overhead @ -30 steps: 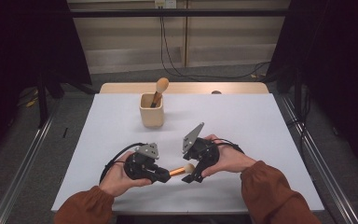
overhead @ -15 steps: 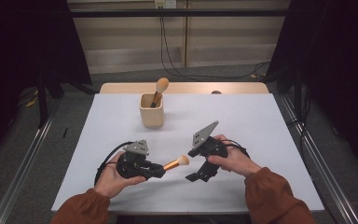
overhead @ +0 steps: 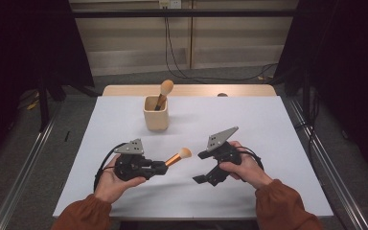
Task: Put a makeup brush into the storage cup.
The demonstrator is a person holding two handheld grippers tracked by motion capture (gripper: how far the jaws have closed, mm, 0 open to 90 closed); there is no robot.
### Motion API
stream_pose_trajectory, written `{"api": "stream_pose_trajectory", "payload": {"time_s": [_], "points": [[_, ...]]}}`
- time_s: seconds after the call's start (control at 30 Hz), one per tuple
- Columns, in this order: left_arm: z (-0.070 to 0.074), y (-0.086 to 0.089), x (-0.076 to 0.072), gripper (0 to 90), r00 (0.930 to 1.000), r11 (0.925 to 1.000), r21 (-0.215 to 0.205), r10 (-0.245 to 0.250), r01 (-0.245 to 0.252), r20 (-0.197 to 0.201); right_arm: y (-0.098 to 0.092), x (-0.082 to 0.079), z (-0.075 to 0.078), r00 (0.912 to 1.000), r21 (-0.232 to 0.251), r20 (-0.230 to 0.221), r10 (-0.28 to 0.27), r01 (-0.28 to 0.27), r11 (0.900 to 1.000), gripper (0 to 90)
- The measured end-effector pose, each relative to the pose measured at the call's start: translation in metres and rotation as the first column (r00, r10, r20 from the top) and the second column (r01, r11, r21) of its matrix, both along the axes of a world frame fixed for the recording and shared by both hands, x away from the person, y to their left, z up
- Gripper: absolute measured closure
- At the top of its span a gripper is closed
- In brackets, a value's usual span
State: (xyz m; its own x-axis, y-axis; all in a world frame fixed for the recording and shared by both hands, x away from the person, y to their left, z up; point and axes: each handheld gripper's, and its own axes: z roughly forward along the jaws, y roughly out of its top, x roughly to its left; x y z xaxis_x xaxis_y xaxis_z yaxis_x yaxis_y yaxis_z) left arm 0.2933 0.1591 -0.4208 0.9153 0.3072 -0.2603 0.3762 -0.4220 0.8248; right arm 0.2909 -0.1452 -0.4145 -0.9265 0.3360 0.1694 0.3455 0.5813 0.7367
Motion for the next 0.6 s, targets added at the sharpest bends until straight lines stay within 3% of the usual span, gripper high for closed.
{"api": "stream_pose_trajectory", "payload": {"time_s": [0.33, 0.4, 0.47, 0.53, 0.6], "points": [[0.0008, -0.0003, -0.0015, 74.4, 0.9991, 0.9973, -0.073, 0.017, -0.014, 0.039, -0.0048, -0.0048, -0.0054, 0.9945, 0.067, 0.083, -0.063, 0.058, 0.996, 9.7], [0.0005, -0.0006, -0.0016, 74.4, 0.9989, 0.9963, -0.084, 0.021, -0.018, 0.043, -0.0052, -0.0060, -0.0062, 0.9936, 0.097, 0.091, -0.066, 0.057, 0.994, 9.3], [0.0002, -0.0008, -0.0016, 74.4, 0.9986, 0.9952, -0.096, 0.024, -0.019, 0.048, -0.0051, -0.0074, -0.0084, 0.9879, 0.157, 0.136, -0.075, 0.053, 0.986, 8.7], [0.0004, -0.0006, -0.0016, 74.4, 0.9983, 0.9933, -0.114, 0.028, -0.022, 0.051, -0.0052, -0.0081, -0.0083, 0.9902, 0.179, 0.120, -0.072, 0.049, 0.983, 8.2], [0.0005, -0.0004, -0.0015, 74.4, 0.9981, 0.9920, -0.125, 0.027, -0.020, 0.055, -0.0045, -0.0092, -0.0085, 0.9862, 0.199, 0.147, -0.075, 0.045, 0.979, 7.7]]}}
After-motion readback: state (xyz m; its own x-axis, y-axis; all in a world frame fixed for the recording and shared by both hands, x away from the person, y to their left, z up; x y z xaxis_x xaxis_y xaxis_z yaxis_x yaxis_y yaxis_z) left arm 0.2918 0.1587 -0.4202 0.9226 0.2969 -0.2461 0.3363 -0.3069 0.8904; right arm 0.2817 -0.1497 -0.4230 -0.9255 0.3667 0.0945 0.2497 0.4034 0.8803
